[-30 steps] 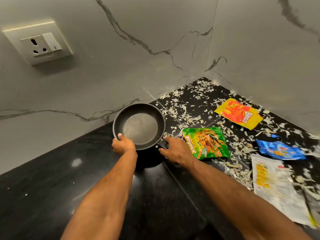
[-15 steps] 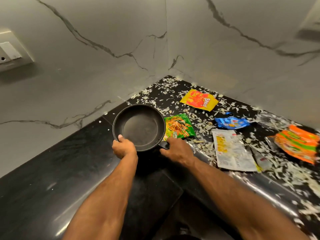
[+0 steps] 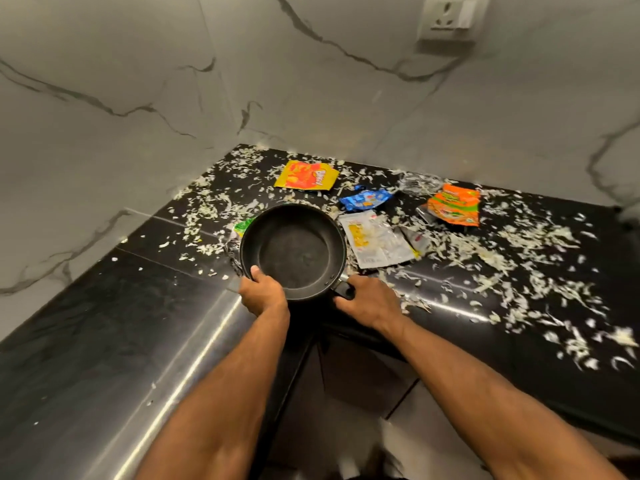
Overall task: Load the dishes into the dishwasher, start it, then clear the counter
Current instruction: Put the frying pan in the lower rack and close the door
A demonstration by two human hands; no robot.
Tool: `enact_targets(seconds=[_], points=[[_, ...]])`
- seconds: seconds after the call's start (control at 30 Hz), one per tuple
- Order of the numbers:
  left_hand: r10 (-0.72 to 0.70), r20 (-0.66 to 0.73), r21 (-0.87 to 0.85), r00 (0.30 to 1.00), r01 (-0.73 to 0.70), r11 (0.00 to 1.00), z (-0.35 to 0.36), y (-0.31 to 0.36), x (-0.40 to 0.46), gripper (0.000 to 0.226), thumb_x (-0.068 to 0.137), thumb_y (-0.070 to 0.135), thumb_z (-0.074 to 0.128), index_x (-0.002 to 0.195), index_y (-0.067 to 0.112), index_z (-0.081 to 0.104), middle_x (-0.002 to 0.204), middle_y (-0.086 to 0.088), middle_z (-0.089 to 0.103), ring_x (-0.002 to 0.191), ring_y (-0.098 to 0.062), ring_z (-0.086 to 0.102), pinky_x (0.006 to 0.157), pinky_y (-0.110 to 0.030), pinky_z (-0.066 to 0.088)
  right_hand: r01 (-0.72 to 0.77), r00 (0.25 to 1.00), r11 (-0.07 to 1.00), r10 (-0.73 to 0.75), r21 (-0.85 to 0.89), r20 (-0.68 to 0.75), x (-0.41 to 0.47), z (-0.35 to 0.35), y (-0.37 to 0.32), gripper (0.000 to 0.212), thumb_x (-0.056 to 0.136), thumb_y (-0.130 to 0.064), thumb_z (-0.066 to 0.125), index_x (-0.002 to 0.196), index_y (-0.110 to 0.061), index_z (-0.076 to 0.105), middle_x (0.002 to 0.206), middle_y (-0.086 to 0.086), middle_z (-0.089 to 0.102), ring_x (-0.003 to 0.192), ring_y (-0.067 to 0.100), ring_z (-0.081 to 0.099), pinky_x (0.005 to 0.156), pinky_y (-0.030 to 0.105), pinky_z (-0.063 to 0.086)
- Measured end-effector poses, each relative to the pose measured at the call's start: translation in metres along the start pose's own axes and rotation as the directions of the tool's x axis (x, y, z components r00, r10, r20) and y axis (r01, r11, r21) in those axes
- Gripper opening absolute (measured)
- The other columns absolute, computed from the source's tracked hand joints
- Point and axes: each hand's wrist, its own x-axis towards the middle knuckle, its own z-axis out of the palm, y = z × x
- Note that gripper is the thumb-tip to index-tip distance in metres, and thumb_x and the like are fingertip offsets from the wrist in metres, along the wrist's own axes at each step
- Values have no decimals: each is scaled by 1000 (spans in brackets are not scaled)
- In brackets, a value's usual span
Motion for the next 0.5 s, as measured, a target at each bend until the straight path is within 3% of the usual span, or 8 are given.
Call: enact_targets(seconds=[0.33,0.5], points=[[101,166,-29,981,-98,995,14,-15,-110,38,103,26,41,117,-3,62,116,-22,64,109,-37,59,87,-38,45,-146,984,987,152,72,-88,-85,-30,77,28,75,-53,61,86,-28,62,87,-2,68,82,22,64,68,33,51],[105,239,-66,965,-92,994,17,-38,-177,38,103,29,43,118,1,62,115,-19,65,108,-34,61,91,-40,49,-177,975,983,183,56,-128,-150,-53,119,16,81,-46,64,84,-31,59,76,-10,57,76,14,55,63,27,36]])
